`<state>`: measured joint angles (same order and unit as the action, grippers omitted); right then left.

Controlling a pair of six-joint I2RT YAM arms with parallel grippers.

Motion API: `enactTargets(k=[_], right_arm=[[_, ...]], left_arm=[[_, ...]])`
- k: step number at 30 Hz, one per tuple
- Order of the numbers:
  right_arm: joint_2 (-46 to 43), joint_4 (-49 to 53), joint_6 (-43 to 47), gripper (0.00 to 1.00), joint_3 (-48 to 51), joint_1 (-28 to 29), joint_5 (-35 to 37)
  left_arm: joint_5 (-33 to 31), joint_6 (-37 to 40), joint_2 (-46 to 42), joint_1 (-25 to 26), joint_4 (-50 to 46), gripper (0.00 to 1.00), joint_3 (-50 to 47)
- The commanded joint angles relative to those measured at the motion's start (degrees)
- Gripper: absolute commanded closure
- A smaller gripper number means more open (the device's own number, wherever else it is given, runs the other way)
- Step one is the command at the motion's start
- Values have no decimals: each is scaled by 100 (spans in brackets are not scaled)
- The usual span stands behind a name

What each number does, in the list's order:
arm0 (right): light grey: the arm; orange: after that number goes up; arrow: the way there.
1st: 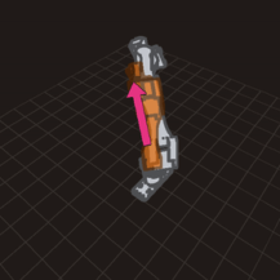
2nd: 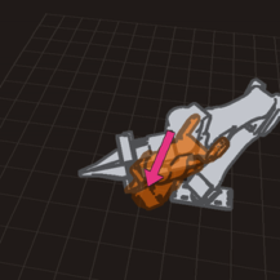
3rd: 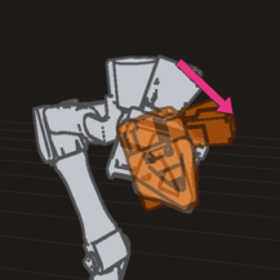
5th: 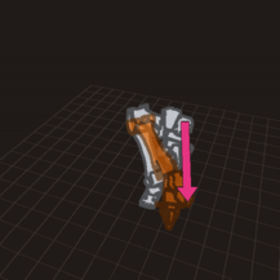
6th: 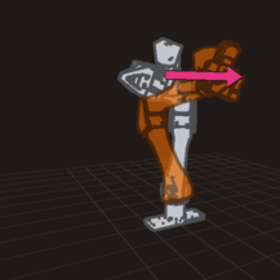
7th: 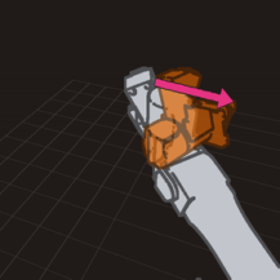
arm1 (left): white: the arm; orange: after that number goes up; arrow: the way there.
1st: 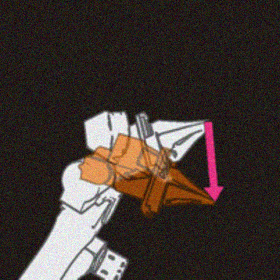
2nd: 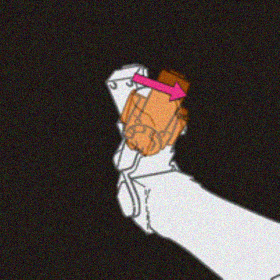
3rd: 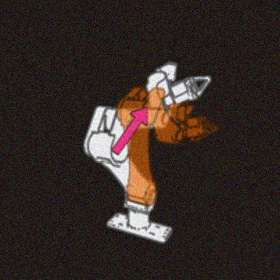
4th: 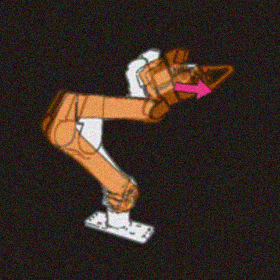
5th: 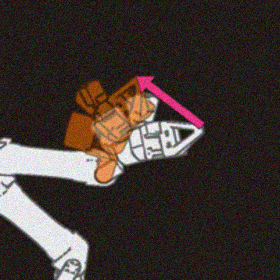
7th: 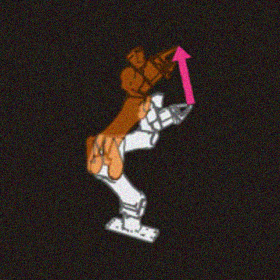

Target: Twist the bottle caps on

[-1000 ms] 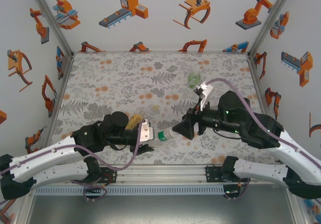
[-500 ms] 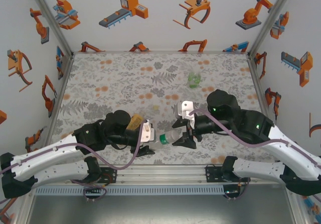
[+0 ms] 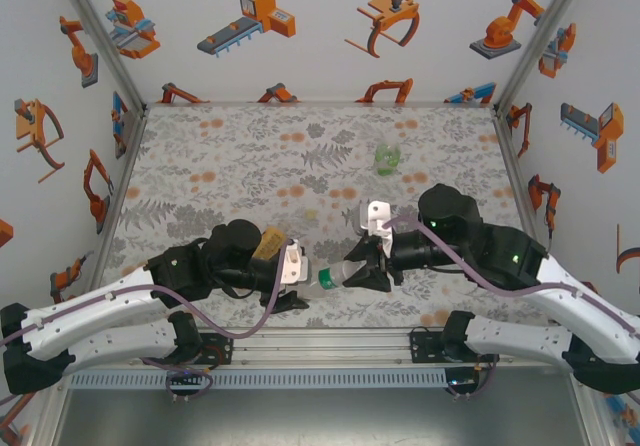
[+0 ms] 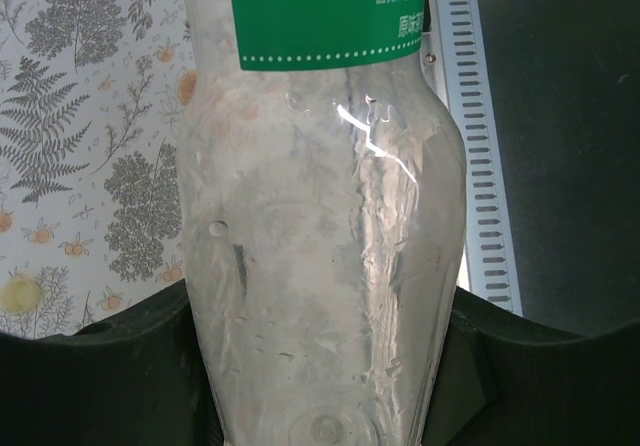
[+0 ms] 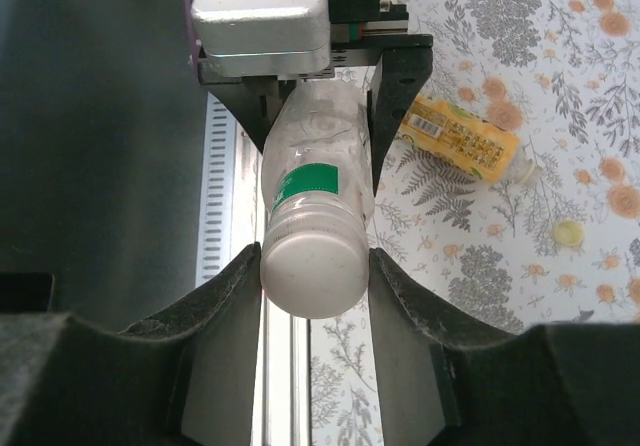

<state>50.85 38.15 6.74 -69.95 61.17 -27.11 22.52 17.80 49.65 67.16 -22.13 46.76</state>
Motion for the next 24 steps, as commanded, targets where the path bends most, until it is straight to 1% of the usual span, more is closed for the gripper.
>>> enactTargets(k=[1,5,8,11,19,24], right_arm=[[-125,-435,-1457,100,185,0,763],[-23,-427,-3113,100,213,0,1417],[163,-163,-4218,100,79,-2,1685],[361,145,-5166,100,-91,-2,1890],[551,552,-7079,100,-95,-2,2416],[524,751,-7515,100,-36,-6,2702]], left_arm=[[-136,122,-55,7,8,89,155],[-451,160,-92,4,-10,88,151],[-723,196,-103,0,-51,88,149],[-828,222,-113,4,-33,89,123],[-887,249,-39,1,85,89,87],[-1123,281,-8,5,121,89,68]])
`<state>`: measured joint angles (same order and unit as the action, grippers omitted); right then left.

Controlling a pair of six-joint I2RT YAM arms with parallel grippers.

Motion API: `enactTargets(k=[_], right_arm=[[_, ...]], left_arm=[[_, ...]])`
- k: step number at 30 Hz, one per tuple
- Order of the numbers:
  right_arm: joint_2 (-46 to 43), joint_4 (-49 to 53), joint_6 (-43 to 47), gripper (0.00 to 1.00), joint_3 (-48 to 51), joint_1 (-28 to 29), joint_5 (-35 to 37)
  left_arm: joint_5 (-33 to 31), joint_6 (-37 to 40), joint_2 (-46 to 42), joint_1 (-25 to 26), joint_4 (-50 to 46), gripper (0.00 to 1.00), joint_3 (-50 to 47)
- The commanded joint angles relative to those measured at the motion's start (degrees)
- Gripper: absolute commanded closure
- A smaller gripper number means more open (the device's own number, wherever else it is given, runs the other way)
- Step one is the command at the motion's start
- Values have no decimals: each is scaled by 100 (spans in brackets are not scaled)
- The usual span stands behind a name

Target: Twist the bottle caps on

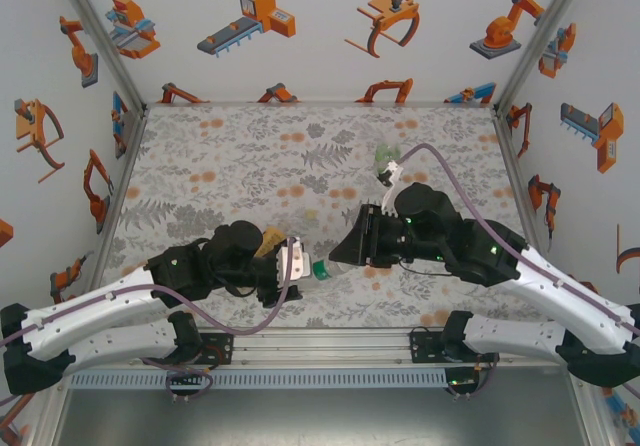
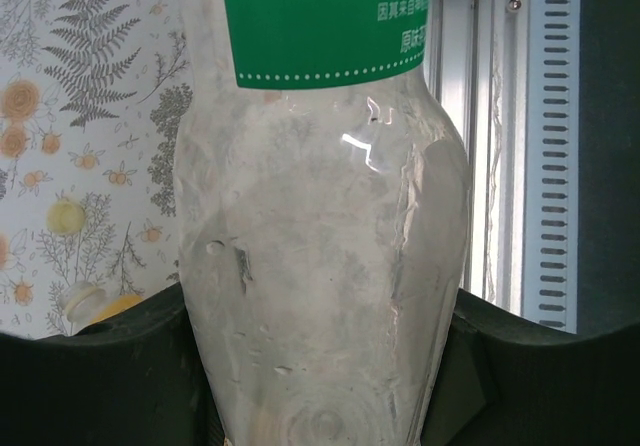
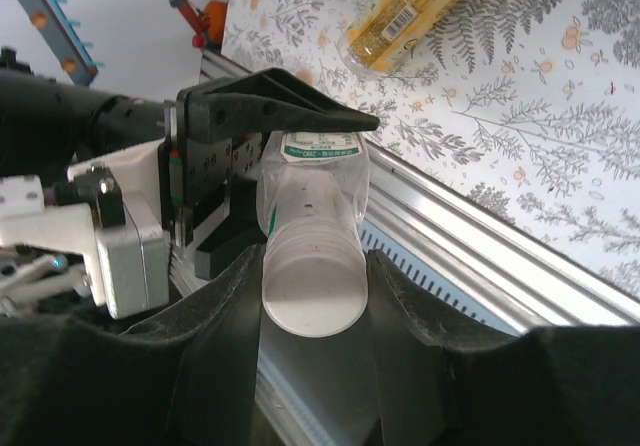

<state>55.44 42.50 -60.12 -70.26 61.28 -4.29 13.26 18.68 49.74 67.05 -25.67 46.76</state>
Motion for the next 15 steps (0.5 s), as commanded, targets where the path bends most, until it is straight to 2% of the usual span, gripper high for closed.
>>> enactTargets(k=[1,3,9,15], right_arm=[[53,379,-856,100,-12,-11,476],[29,383,-885,86,10,-15,524],[61,341,-859,53,-60,-17,491],[46,260,-885,49,-76,-11,443]], left_arm=[[-217,205,-14,17,475,89,61],[-240,215,-14,14,473,89,67],[-232,273,3,16,467,89,70],[-216,251,54,14,474,89,83]])
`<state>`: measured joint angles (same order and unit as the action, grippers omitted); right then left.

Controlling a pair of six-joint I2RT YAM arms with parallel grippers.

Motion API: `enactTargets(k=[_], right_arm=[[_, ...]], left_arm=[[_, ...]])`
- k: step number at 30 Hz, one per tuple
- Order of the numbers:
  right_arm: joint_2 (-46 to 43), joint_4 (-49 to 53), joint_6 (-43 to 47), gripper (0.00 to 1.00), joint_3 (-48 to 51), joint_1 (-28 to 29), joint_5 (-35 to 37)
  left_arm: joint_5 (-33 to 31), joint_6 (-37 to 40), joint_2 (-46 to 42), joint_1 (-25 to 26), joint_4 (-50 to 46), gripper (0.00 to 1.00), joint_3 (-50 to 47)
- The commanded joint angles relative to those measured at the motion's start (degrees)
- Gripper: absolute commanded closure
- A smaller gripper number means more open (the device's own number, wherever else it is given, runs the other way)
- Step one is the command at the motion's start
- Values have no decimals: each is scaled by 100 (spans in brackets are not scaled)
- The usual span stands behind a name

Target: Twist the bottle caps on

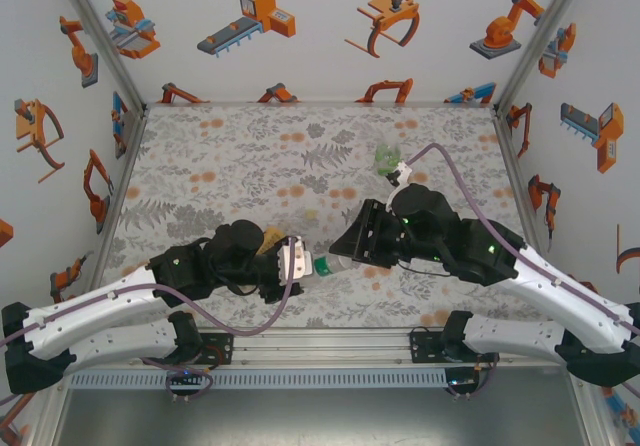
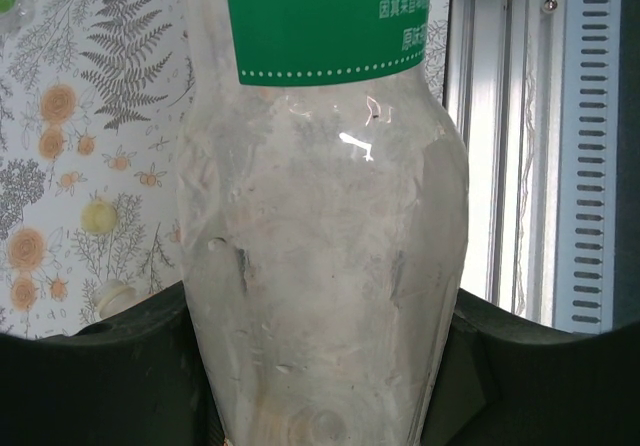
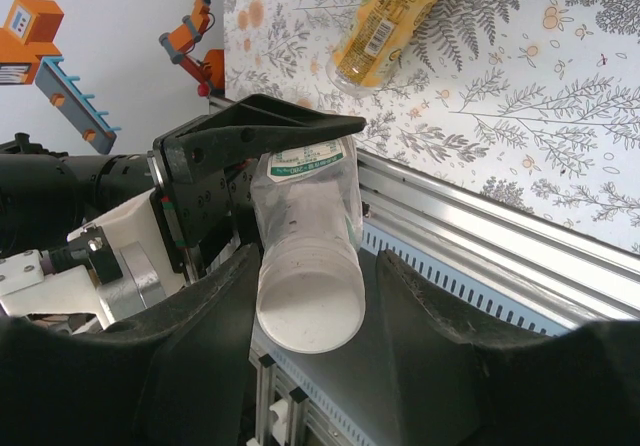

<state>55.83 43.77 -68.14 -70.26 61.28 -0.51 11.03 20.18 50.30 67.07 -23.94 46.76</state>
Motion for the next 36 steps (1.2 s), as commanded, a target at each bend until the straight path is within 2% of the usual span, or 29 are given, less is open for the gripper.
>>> enactTargets(k=[1,17,32,36], right_arm=[[-2,132,-85,46,-90,-15,52],[-64,145,-120,46,-155,-15,42],[-171,185,-189,54,-4,-27,243],[-165,192,-182,59,-49,-30,262]], left_arm=[[9,100,13,12,303,89,79],[-241,126,269,10,90,89,281],[-129,126,208,9,303,88,237],[-161,115,205,16,322,83,228]])
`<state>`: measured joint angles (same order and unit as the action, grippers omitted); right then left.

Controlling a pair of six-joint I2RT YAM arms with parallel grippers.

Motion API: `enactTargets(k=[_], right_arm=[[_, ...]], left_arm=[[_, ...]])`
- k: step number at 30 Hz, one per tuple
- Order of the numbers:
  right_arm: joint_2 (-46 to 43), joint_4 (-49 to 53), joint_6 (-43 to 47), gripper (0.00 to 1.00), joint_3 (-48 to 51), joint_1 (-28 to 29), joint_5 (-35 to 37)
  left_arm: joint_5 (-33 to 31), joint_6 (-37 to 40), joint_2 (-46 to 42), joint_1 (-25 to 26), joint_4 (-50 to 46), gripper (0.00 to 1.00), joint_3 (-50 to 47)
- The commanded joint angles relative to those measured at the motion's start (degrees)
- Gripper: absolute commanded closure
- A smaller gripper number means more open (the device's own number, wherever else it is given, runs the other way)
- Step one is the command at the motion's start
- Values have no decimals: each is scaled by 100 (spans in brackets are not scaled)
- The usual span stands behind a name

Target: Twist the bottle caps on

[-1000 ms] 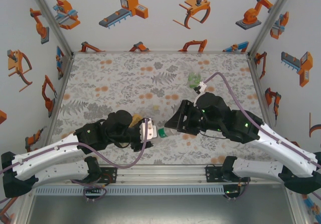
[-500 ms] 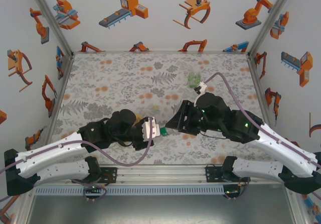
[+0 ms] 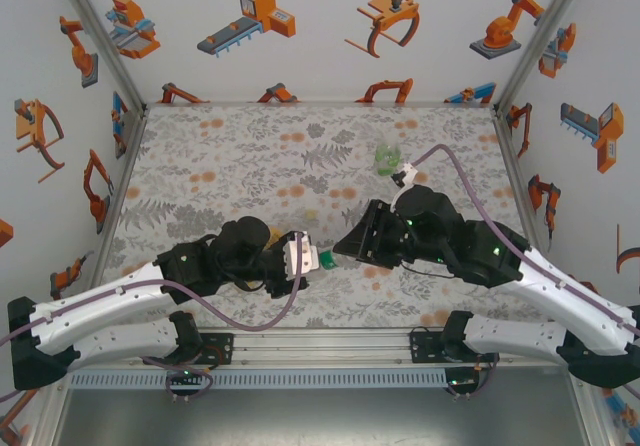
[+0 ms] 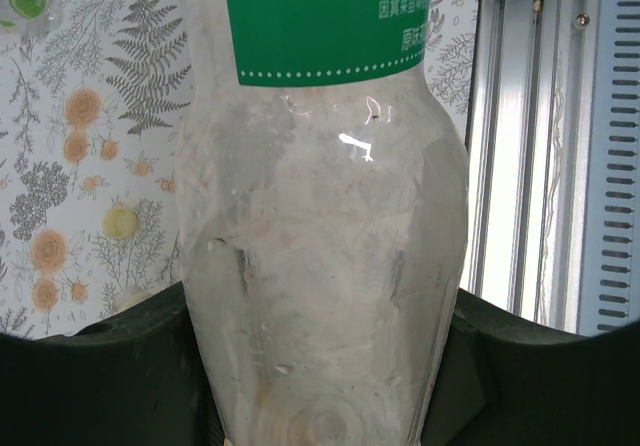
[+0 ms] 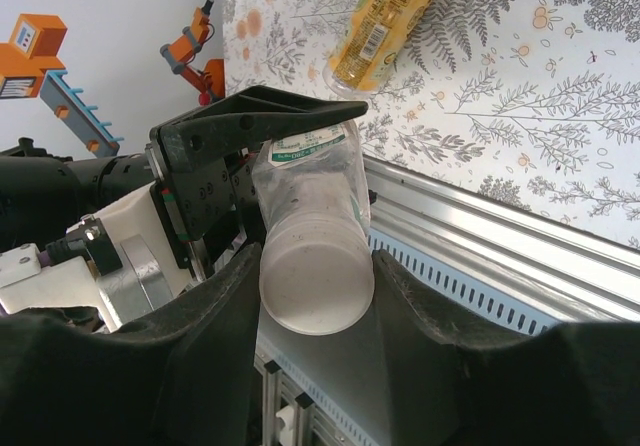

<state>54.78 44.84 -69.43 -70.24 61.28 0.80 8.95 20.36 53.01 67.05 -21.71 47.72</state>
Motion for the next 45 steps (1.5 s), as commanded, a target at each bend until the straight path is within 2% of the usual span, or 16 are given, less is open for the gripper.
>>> enactTargets(k=[1,3,5,7,9,10,18,26,34,40,45], right_arm=[[-56,82,-40,59,-67,-29,127],[-42,82,-24,62,-90,-28,140],[-24,78,80,64,-131,-28,195],[-19,86,201,65,-161,-28,311],[-8,85,357,66,-190,-60,410],[11,86,460,67,-208,-108,430],[421,264,1440,72,-542,-854,233],[1783,948,3139,75,-1726,-1986,136],[3381,1312,4301,83,-3091,-2756,213],[4480,1476,4665,84,-4183,-3232,231],[5425,1842,4878,84,-5250,-3466,269]], left_arm=[[38,94,-72,12,106,81,132],[-18,76,-71,10,130,72,125],[-137,25,-77,17,161,46,114],[-220,-10,-138,12,223,31,82],[-329,-64,-223,16,287,22,32],[-405,-106,-272,12,303,20,11],[-1177,-667,-708,-47,48,16,-52],[-2209,-2363,-945,-493,-693,15,70],[-2507,-3412,-887,-773,-1214,15,25],[-2745,-3822,-803,-800,-1225,14,-45],[-2661,-3992,-577,-799,-1351,15,-62]])
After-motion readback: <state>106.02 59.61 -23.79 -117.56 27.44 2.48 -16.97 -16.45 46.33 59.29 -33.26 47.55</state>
